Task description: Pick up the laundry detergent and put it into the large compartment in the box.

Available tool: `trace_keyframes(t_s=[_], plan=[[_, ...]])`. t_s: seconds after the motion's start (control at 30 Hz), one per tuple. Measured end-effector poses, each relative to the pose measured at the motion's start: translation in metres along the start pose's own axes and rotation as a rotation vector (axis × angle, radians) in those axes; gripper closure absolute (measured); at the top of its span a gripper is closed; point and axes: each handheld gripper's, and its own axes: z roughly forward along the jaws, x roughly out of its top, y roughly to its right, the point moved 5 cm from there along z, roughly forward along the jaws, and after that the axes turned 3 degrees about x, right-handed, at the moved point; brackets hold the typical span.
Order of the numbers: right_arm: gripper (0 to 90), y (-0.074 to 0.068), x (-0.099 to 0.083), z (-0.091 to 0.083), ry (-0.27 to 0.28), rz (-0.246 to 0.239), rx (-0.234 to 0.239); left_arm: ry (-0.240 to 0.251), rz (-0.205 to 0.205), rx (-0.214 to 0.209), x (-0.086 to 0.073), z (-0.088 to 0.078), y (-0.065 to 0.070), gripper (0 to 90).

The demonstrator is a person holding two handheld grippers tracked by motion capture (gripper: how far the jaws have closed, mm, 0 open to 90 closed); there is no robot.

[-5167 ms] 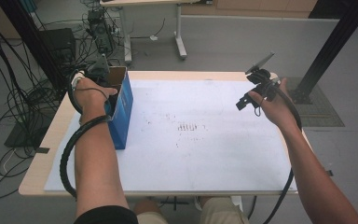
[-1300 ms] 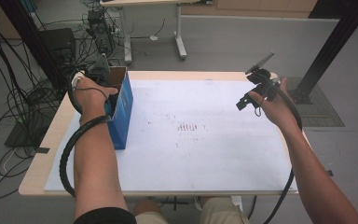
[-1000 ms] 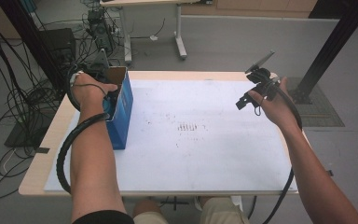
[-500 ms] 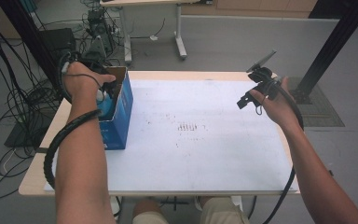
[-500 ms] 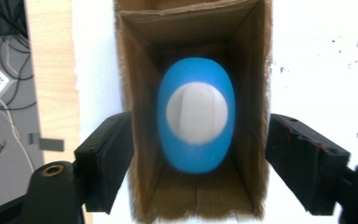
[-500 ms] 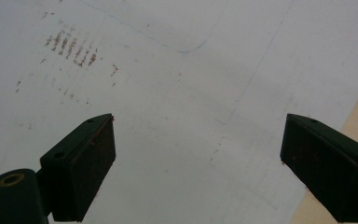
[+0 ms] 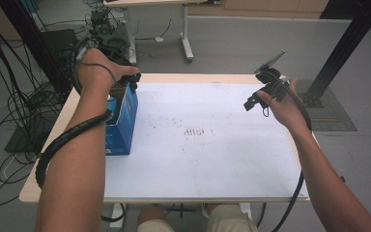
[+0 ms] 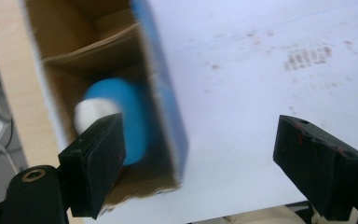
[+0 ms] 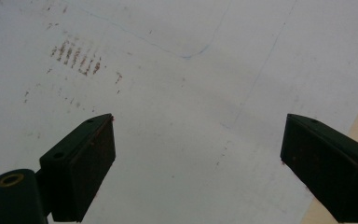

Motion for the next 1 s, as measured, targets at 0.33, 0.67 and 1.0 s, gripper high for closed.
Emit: trace_keyframes(t_s=[0.33,0.67,1.0], plan=[[9.8,0.003,-0.001,-0.003,0.009,0.036,-0.007,0.011,0.176,-0.029,0.017,-0.001,0.058,16.0],[9.8,0.004,-0.001,-0.003,0.005,0.044,-0.005,0.012,0.227,-0.051,0.022,0.0,0.073,14.9],[9.8,0.003,0.0,-0.002,0.003,0.04,-0.005,0.007,0.247,-0.047,0.021,0.001,0.079,14.8]])
